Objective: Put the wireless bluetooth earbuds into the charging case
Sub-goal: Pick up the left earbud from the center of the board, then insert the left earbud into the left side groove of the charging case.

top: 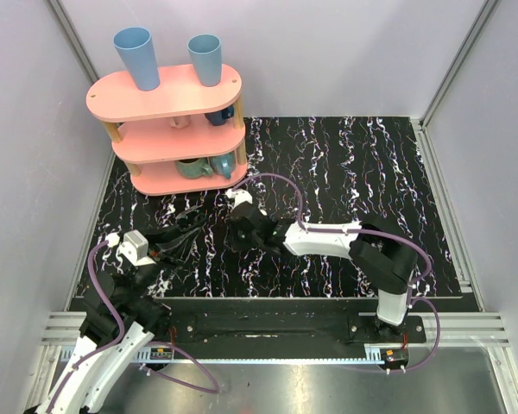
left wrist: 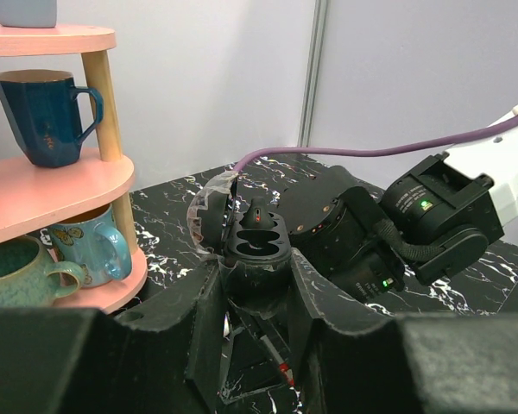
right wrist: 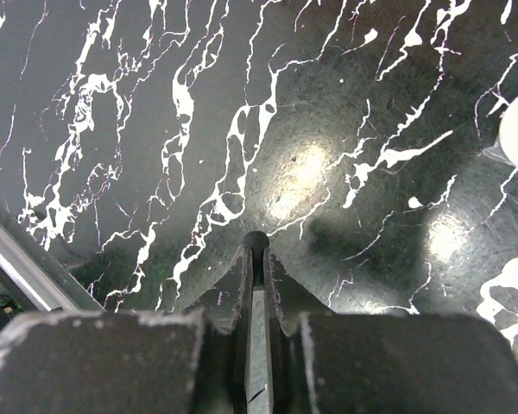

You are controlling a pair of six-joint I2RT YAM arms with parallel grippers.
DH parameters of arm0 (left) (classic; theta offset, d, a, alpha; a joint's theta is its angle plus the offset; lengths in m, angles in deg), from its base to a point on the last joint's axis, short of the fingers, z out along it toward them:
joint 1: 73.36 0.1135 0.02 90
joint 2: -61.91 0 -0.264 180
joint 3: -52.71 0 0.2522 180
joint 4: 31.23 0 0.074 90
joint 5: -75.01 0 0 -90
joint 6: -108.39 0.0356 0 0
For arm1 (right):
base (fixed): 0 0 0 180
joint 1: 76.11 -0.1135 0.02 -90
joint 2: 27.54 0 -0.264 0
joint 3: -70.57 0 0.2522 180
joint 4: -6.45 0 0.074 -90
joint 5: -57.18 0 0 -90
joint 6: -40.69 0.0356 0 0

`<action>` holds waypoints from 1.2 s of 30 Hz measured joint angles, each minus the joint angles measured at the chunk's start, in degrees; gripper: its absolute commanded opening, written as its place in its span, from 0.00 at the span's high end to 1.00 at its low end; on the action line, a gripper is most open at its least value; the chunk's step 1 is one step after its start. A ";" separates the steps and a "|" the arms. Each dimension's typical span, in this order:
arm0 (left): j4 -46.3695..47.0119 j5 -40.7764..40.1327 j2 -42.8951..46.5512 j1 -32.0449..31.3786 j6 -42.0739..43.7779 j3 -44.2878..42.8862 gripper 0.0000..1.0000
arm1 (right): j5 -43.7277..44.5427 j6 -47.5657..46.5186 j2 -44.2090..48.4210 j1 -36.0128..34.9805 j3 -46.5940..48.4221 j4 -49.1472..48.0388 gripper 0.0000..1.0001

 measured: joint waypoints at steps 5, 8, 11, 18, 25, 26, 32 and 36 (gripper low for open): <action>0.04 0.20 0.00 0.26 0.00 0.00 1.00 | -0.42 -0.11 2.51 0.90 -2.34 -0.50 1.00; 0.04 0.57 0.00 0.48 -0.02 0.00 1.00 | -0.55 -0.26 4.04 1.53 -4.24 -1.46 1.00; 0.09 0.76 0.00 0.57 -0.02 0.00 1.00 | -1.46 -0.63 6.45 2.34 -6.62 -2.58 1.00; 0.76 1.22 0.00 0.92 -0.07 0.00 1.00 | -3.30 -3.76 13.38 3.74 -10.47 -4.35 1.00; 0.92 2.86 0.00 0.92 -0.33 0.00 1.00 | -2.54 -9.40 23.89 3.78 -15.21 -5.35 1.00; 0.92 3.13 0.00 0.92 -0.35 0.00 1.00 | -2.12 -10.10 25.49 3.78 -16.02 -5.51 1.00; 1.38 5.53 0.00 0.92 -0.63 0.00 1.00 | 1.16 -17.09 38.18 3.82 -22.51 -7.67 1.00; 2.29 7.39 -0.02 0.92 -1.11 0.00 1.00 | 1.97 -22.40 46.21 3.82 -26.95 -11.63 1.00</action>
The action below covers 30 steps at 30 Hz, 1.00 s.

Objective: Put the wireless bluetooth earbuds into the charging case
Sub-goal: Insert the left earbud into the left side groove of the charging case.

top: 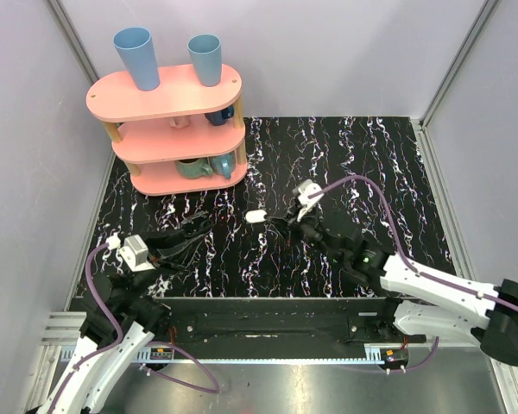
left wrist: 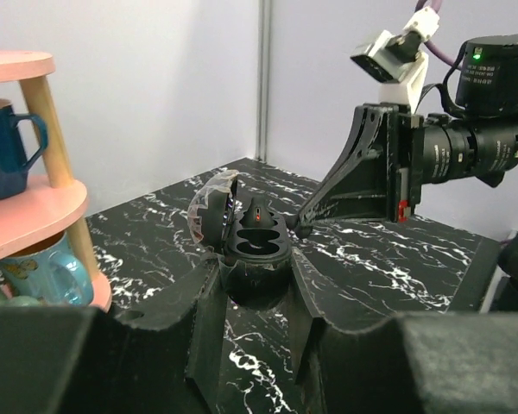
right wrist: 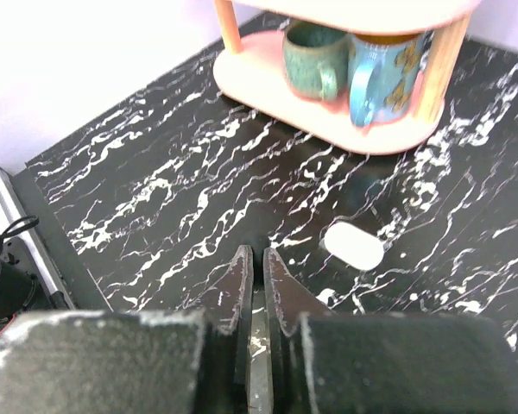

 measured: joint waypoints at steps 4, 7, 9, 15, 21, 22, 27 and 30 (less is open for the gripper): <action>2.03 2.93 -1.33 0.00 -0.68 0.00 1.00 | -0.50 -4.61 6.03 0.02 -1.88 -2.01 1.00; 3.98 6.19 -4.24 0.00 -1.29 0.02 1.00 | -3.17 -8.02 7.19 0.02 -0.55 -0.74 1.00; 5.53 8.48 -6.67 0.00 -1.88 0.02 1.00 | -7.02 -10.73 6.73 0.09 2.10 2.21 1.00; 9.42 12.76 -11.43 0.00 -3.41 0.02 1.00 | -15.87 -19.78 6.05 0.11 14.82 13.03 1.00; 9.88 15.28 -15.02 0.00 -1.88 -1.90 1.00 | -22.58 -26.73 9.07 0.11 19.87 17.03 1.00; 9.40 16.02 -16.17 0.00 -1.29 -3.02 1.00 | -23.89 -27.80 8.96 0.11 20.98 18.27 1.00; 10.51 19.69 -19.58 0.00 0.02 -5.11 1.00 | -31.47 -31.54 7.91 0.11 23.65 22.47 1.00; 11.39 21.81 -19.98 0.00 -0.26 -4.57 1.00 | -35.52 -31.74 7.45 0.11 23.47 23.28 1.00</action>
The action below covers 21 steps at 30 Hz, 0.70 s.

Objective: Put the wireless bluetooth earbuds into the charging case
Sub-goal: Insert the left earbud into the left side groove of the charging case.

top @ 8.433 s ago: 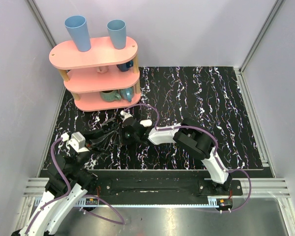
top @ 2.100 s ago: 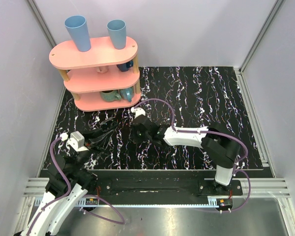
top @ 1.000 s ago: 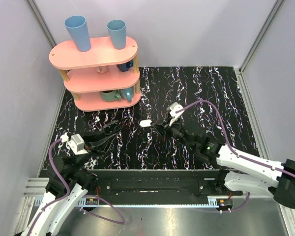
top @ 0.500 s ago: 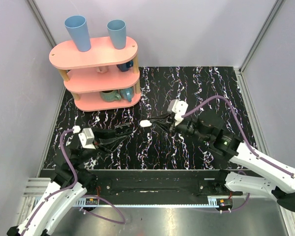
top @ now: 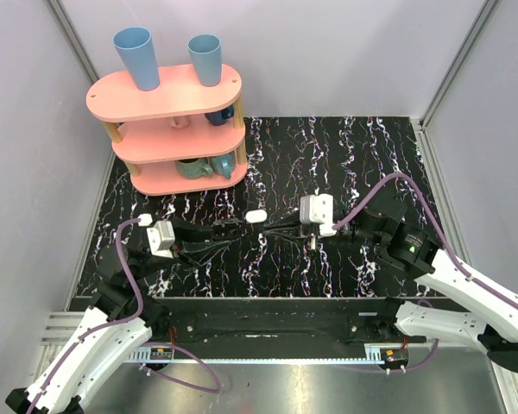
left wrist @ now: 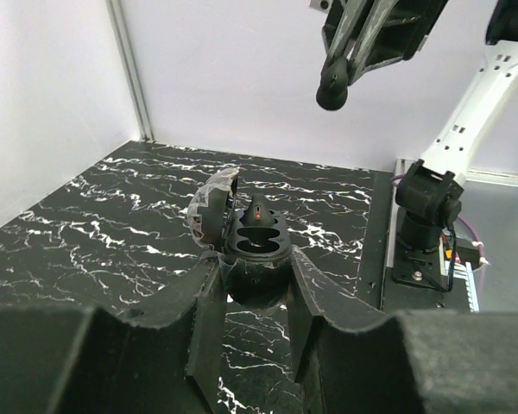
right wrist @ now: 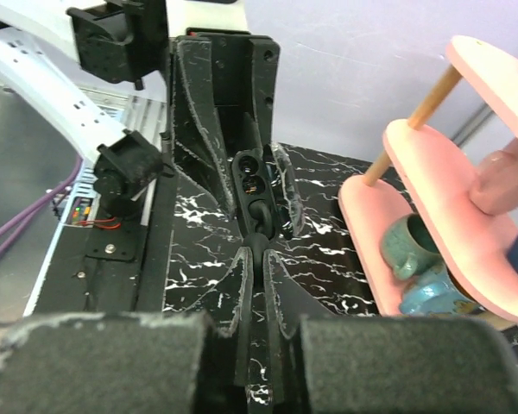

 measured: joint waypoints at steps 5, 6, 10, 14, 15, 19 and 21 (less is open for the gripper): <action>1.62 3.45 -0.15 0.00 -0.85 0.02 1.00 | -3.85 1.66 0.68 0.00 -2.32 -1.81 1.00; 1.97 4.04 -0.33 0.00 -1.05 0.02 1.00 | -4.55 2.05 0.70 0.00 -2.67 -2.10 1.00; 2.29 6.51 -1.77 0.00 -1.53 0.02 1.00 | -6.78 3.26 -0.04 0.00 -2.75 -2.99 1.00; 2.10 7.89 -3.23 0.00 -1.79 0.02 1.00 | -9.11 4.37 -1.79 0.00 -2.64 -4.17 1.00; 2.01 7.91 -3.30 0.00 -1.79 0.02 1.00 | -9.66 4.81 -2.21 0.00 -2.64 -4.94 1.00; 1.53 7.63 -3.15 0.00 -1.07 0.02 1.00 | -11.82 7.32 -4.55 -0.02 -2.64 -11.04 1.00; 0.79 7.54 -3.15 0.00 -0.50 0.02 1.00 | -12.37 8.50 -6.29 0.00 -2.38 -12.94 1.00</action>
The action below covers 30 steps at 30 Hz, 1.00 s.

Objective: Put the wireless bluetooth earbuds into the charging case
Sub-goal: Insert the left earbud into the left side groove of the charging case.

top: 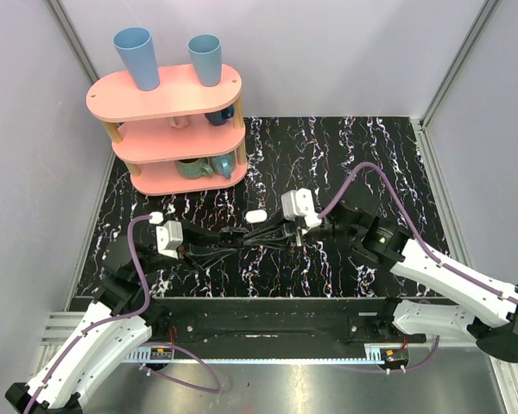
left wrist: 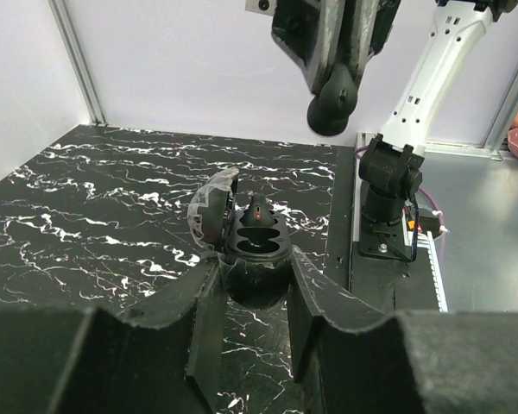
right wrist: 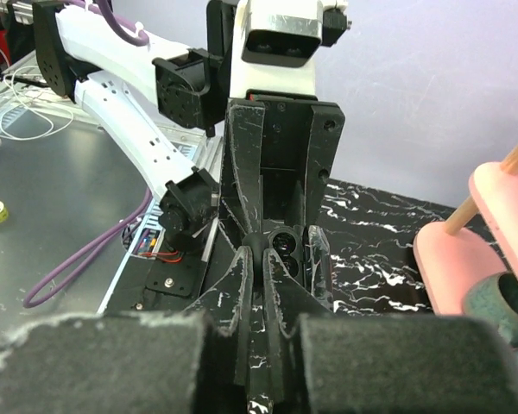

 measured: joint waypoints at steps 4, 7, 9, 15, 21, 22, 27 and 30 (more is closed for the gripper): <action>-1.42 0.02 -0.07 0.00 0.42 0.00 1.00 | -0.76 1.46 -2.58 0.00 0.24 -1.33 1.00; -1.68 0.00 -0.07 0.00 0.63 0.00 1.00 | -0.96 1.84 -3.19 0.00 0.35 -1.66 1.00; -1.75 0.00 -0.09 0.00 0.70 0.00 1.00 | -0.94 1.81 -3.43 0.00 0.59 -1.68 1.00; -2.51 0.02 -0.15 0.02 0.85 0.00 1.00 | -0.50 1.60 -5.62 0.00 2.01 -1.18 1.00; -3.30 0.00 -0.59 0.02 0.85 0.00 1.00 | 0.59 1.27 -7.96 0.00 2.43 -0.20 1.00; -3.34 0.00 -0.61 0.02 0.85 0.00 1.00 | 0.66 1.14 -8.17 0.00 2.43 0.00 1.00; -3.32 -0.24 -0.61 0.07 0.85 0.00 1.00 | 0.74 0.55 -8.57 0.00 2.43 0.13 1.00; -3.34 -0.66 -0.61 0.07 0.85 0.00 1.00 | 1.09 0.24 -8.57 0.00 2.43 0.15 1.00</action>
